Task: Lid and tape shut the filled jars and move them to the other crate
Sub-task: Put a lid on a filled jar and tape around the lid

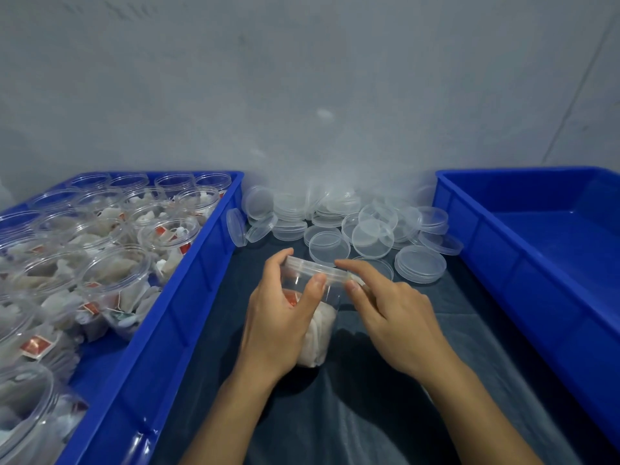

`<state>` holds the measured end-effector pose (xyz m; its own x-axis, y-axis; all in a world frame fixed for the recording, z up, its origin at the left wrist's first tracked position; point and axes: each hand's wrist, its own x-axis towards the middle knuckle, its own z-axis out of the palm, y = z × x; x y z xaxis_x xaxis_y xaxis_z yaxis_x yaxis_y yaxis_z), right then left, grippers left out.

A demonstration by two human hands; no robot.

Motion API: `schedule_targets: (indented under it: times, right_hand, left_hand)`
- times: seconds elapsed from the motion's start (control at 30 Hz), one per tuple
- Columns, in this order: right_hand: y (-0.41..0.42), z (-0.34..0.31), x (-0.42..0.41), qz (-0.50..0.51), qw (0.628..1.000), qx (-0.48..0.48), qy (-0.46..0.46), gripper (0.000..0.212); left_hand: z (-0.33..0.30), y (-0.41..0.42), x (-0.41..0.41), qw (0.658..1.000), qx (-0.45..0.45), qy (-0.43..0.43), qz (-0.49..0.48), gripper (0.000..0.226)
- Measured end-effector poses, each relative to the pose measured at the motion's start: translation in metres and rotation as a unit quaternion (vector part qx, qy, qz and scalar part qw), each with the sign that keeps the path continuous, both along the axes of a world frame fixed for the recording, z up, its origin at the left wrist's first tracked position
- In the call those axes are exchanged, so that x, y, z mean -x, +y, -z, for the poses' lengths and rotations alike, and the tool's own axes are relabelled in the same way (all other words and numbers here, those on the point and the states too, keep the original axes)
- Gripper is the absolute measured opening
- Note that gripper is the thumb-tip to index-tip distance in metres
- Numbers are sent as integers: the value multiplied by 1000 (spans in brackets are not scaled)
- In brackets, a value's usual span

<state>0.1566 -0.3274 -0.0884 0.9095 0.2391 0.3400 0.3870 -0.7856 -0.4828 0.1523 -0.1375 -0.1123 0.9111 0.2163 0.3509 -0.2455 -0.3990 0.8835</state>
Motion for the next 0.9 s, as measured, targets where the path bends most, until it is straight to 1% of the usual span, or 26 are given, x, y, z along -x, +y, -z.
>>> schedule_targets:
  times: [0.1,0.2,0.27,0.33,0.43,0.5,0.6,0.63,0.73,0.9]
  right_hand:
    - [-1,0,-1,-18,999,-24,20,38]
    - [-1,0,-1,-32,997,-66,19,32]
    - [1,0,0,-33,996,-82,11,32]
    - [3,-1,1,-27,996,-87,4,34]
    - [5,0,2,-12,997,-82,0,39]
    - [7,1,3,-4,997,-73,-3,40]
    - [8,2,5,-9,998,-66,-3,40]
    - [7,3,6,-18,997,-72,0,40]
    - [4,2,5,-31,997,-75,6,42]
    - [-3,-3,0,-5,999,-39,-14,37]
  left_hand:
    - [2,0,0,998,54,-2,36,74]
    - [4,-2,0,991,114,-5,74,62]
    - [4,-5,2,992,98,-34,64,51]
    - [3,-10,3,996,57,-66,13,45]
    - [1,-17,8,991,-20,-104,-81,55]
    - [0,-21,11,990,-46,-95,-93,63]
    - [-1,-26,13,991,-82,-62,-82,79]
    - [0,-26,12,993,-76,-55,-74,81]
    - [0,-20,7,997,-32,-43,-57,74]
    - [0,-13,5,999,1,-30,-34,68]
